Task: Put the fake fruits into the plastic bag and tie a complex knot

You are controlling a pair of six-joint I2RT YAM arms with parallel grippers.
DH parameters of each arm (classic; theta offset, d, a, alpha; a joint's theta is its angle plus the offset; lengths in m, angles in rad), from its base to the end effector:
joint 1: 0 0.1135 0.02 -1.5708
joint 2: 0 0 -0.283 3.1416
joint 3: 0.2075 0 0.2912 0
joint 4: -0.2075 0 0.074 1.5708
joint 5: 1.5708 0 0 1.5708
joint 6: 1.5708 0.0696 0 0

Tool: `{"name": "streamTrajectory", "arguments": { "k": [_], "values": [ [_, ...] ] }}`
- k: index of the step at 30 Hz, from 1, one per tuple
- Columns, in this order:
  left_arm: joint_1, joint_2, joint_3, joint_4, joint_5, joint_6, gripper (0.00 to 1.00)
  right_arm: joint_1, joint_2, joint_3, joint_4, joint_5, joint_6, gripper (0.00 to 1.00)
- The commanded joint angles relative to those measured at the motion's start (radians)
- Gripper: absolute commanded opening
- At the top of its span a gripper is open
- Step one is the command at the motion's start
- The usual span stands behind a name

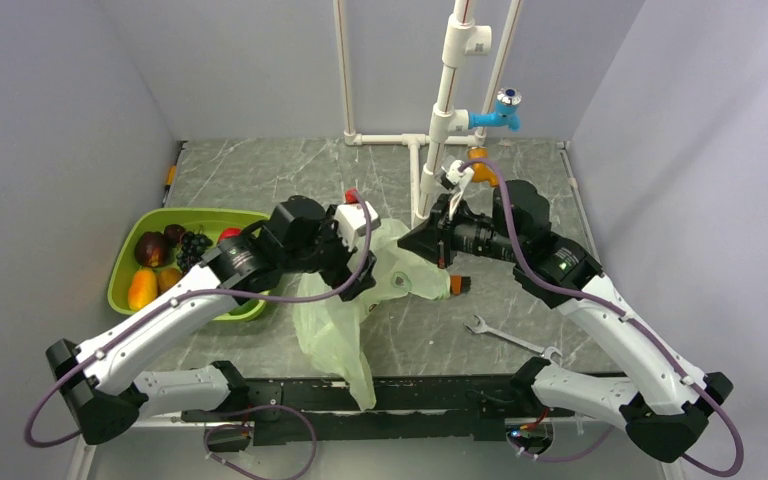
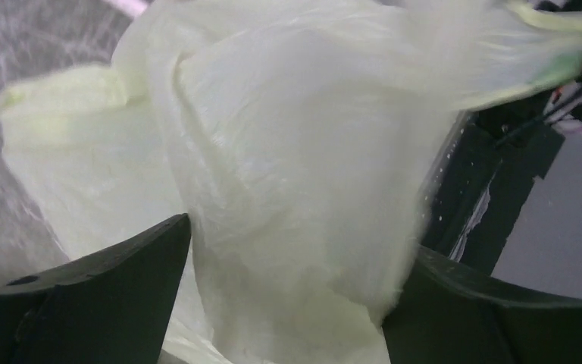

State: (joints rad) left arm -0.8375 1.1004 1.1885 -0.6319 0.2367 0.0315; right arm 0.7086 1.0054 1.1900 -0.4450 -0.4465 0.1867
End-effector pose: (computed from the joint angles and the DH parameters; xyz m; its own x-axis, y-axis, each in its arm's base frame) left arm 0.1830 -0.2275 0.3773 -0.3191 0.4000 -0.8591 0.8671 0.4892 -0.0943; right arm 0.1852 0.1983 0.4285 -0.3599 -0.0879 -0.9289 -0.8518 0.4372 0.2886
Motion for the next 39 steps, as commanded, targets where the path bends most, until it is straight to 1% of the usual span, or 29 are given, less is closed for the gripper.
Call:
{"name": "streamTrajectory", "arguments": {
  "k": [1,2,3,4,5,6,7,8,9,10,11,12,13,15,16,18,20,23,24,28,29,31,34,35,37,39],
  "values": [
    [0.022,0.023,0.054,0.024,-0.059,-0.119,0.63,0.000,0.006,0.092,-0.023,-0.032,-0.037,0.00],
    [0.054,0.025,0.063,0.017,0.033,-0.155,0.34,0.001,0.017,0.111,-0.029,-0.022,-0.068,0.00],
    [0.092,0.023,0.062,0.024,0.134,-0.200,0.13,0.000,0.033,0.135,-0.027,0.000,-0.100,0.00],
    [0.138,0.021,0.049,0.042,0.231,-0.266,0.02,-0.002,0.058,0.168,-0.022,0.027,-0.135,0.03],
    [0.224,0.016,0.022,0.082,0.357,-0.339,0.00,-0.005,0.091,0.217,-0.015,0.047,-0.167,0.23],
    [0.302,0.016,-0.021,0.144,0.499,-0.434,0.00,-0.011,0.131,0.300,-0.008,0.065,-0.201,0.38],
    [0.376,0.022,-0.067,0.234,0.639,-0.532,0.00,-0.022,0.171,0.367,-0.013,0.096,-0.219,0.56],
    [0.437,0.031,-0.116,0.341,0.755,-0.624,0.00,-0.041,0.219,0.443,-0.027,0.135,-0.217,0.72],
    [0.478,0.040,-0.156,0.432,0.851,-0.701,0.00,-0.064,0.252,0.511,-0.057,0.152,-0.210,0.81],
    [0.513,0.045,-0.208,0.550,0.905,-0.770,0.00,-0.087,0.273,0.576,-0.097,0.154,-0.207,0.88],
    [0.539,0.052,-0.269,0.730,0.947,-0.865,0.00,-0.103,0.281,0.614,-0.132,0.154,-0.207,0.93],
    [0.559,0.065,-0.329,0.869,0.979,-0.960,0.00,-0.116,0.269,0.621,-0.159,0.156,-0.207,0.97],
    [0.574,0.085,-0.387,1.023,1.003,-1.055,0.00,-0.122,0.247,0.605,-0.184,0.157,-0.208,0.99],
    [0.604,0.122,-0.485,1.283,1.006,-1.235,0.00,-0.126,0.177,0.530,-0.239,0.149,-0.206,1.00],
    [0.619,0.132,-0.523,1.350,0.993,-1.297,0.00,-0.126,0.137,0.482,-0.272,0.135,-0.202,0.99],
    [0.647,0.129,-0.571,1.352,0.961,-1.307,0.00,-0.126,0.066,0.371,-0.329,0.133,-0.154,0.95],
    [0.657,0.131,-0.597,1.366,0.960,-1.314,0.00,-0.125,0.006,0.259,-0.341,0.108,-0.123,0.94],
    [0.681,0.135,-0.638,1.410,0.940,-1.373,0.00,-0.121,-0.048,0.122,-0.259,0.079,-0.081,0.92],
    [0.681,0.136,-0.636,1.410,0.942,-1.371,0.00,-0.116,-0.055,0.084,-0.202,0.073,-0.061,0.92],
    [0.681,0.132,-0.621,1.430,0.942,-1.381,0.00,-0.067,-0.015,-0.029,-0.065,0.063,0.019,0.90],
    [0.681,0.128,-0.618,1.431,0.948,-1.378,0.00,-0.044,0.006,-0.038,-0.031,0.084,0.038,0.89],
    [0.681,0.116,-0.618,1.436,0.956,-1.372,0.00,0.015,0.058,-0.035,0.012,0.183,0.076,0.89],
    [0.676,0.090,-0.627,1.406,0.951,-1.356,0.00,0.077,0.148,-0.002,0.062,0.319,0.147,0.94],
    [0.673,0.086,-0.631,1.404,0.950,-1.354,0.00,0.096,0.184,0.020,0.056,0.366,0.196,0.97],
    [0.669,0.080,-0.637,1.405,0.947,-1.356,0.00,0.116,0.245,0.058,0.051,0.411,0.265,1.00],
    [0.666,0.072,-0.640,1.405,0.942,-1.355,0.00,0.126,0.255,0.045,0.112,0.426,0.297,1.00]
  ]
}}
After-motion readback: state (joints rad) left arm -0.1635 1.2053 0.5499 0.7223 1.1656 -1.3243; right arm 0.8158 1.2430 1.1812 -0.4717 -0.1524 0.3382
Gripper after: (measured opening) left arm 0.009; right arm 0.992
